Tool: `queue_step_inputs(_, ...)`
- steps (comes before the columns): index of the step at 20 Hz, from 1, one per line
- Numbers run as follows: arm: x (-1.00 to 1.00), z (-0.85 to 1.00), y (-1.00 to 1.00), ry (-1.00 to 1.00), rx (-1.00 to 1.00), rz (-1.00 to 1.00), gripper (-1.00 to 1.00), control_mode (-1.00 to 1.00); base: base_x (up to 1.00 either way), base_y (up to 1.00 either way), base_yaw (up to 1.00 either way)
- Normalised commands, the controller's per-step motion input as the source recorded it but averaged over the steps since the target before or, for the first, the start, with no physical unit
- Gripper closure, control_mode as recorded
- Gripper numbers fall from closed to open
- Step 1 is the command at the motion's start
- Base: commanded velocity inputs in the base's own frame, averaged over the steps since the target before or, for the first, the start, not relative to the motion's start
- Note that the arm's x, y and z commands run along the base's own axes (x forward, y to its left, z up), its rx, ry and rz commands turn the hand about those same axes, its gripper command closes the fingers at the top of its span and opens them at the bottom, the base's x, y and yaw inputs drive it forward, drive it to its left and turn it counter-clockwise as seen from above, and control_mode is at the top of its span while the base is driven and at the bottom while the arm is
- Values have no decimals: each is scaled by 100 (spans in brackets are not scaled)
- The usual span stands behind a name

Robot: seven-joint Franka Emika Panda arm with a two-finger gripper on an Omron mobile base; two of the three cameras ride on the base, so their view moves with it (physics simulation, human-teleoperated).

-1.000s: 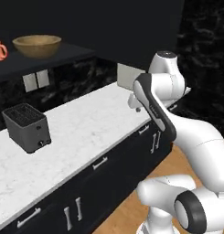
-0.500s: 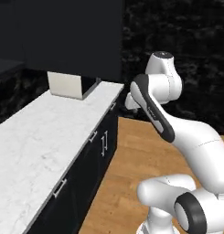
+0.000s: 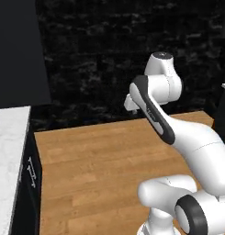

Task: Gather all objects into one cabinet and sort the glasses and bowls to opposite sides.

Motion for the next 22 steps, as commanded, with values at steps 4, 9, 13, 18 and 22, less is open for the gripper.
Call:
queue_step_inputs(4, 0, 0, 0, 0, 0, 0, -100, 100, 0, -30, -88)
queue_step_inputs(9, 0, 0, 0, 0, 0, 0, -100, 100, 0, -30, -89)
queue_step_inputs(13, 0, 0, 0, 0, 0, 0, -100, 100, 0, -30, -88)
queue_step_inputs(18, 0, 0, 0, 0, 0, 0, -100, 100, 0, -8, -60)
queue_step_inputs(22, 0, 0, 0, 0, 0, 0, -100, 100, 18, 0, -16)
